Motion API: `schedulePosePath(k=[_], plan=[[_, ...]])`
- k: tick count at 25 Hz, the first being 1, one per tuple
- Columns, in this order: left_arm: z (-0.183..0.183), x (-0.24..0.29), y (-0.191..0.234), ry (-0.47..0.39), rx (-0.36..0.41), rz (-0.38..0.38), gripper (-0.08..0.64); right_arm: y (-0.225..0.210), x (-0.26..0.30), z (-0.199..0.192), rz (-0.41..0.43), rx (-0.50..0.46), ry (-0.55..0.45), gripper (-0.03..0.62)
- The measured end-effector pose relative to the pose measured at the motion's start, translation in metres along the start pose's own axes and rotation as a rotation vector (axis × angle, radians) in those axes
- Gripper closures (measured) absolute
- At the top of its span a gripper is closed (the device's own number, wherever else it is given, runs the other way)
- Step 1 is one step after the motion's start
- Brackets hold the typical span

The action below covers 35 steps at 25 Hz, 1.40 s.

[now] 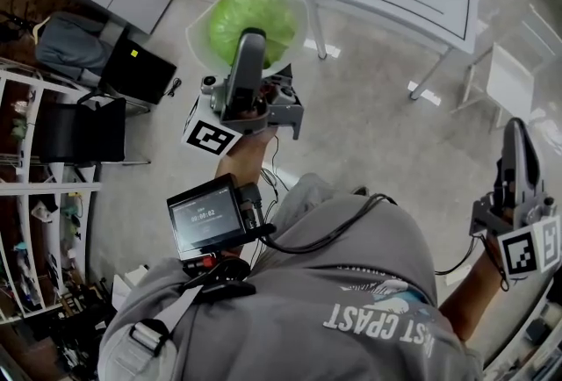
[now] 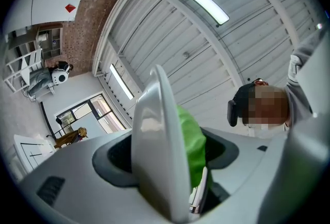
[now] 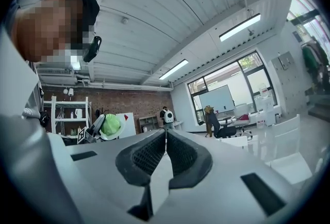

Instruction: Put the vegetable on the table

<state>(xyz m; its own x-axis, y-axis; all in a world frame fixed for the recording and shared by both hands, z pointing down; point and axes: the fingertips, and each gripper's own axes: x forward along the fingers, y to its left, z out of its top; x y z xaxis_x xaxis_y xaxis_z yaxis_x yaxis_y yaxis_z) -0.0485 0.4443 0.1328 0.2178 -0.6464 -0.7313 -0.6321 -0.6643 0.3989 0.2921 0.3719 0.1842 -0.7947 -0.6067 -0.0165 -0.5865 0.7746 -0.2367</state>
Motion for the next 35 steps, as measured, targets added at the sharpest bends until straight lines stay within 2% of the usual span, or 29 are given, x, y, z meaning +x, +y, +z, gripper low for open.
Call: schedulePosePath(k=[8, 10, 13, 21, 23, 27, 30, 33, 35], plan=[[0.003, -0.013, 0.009, 0.018, -0.044, 0.010, 0.221, 0.005, 0.005, -0.020, -0.045, 0.034, 0.031, 0.584], [-0.003, -0.010, 0.027, 0.020, -0.055, 0.005, 0.219, -0.003, 0.019, -0.023, -0.062, 0.018, 0.031, 0.584], [-0.001, 0.003, 0.065, 0.039, -0.059, -0.003, 0.221, -0.013, 0.050, -0.031, -0.075, 0.058, 0.031, 0.584], [0.029, 0.019, 0.129, 0.089, -0.079, -0.019, 0.219, 0.009, 0.123, -0.023, -0.097, 0.035, 0.020, 0.584], [0.034, 0.023, 0.141, 0.105, -0.088, -0.026, 0.221, 0.014, 0.135, -0.025, -0.108, 0.033, 0.018, 0.584], [0.035, 0.033, 0.159, 0.129, -0.101, -0.048, 0.220, 0.002, 0.146, -0.039, -0.144, 0.093, 0.007, 0.584], [0.027, 0.041, 0.175, 0.144, -0.099, -0.069, 0.219, -0.008, 0.161, -0.041, -0.161, 0.083, 0.003, 0.584], [0.032, 0.037, 0.179, 0.134, -0.148, -0.073, 0.221, 0.002, 0.163, -0.044, -0.177, 0.090, 0.013, 0.584], [0.027, 0.037, 0.185, 0.141, -0.150, -0.081, 0.221, 0.000, 0.166, -0.046, -0.184, 0.090, 0.016, 0.584]])
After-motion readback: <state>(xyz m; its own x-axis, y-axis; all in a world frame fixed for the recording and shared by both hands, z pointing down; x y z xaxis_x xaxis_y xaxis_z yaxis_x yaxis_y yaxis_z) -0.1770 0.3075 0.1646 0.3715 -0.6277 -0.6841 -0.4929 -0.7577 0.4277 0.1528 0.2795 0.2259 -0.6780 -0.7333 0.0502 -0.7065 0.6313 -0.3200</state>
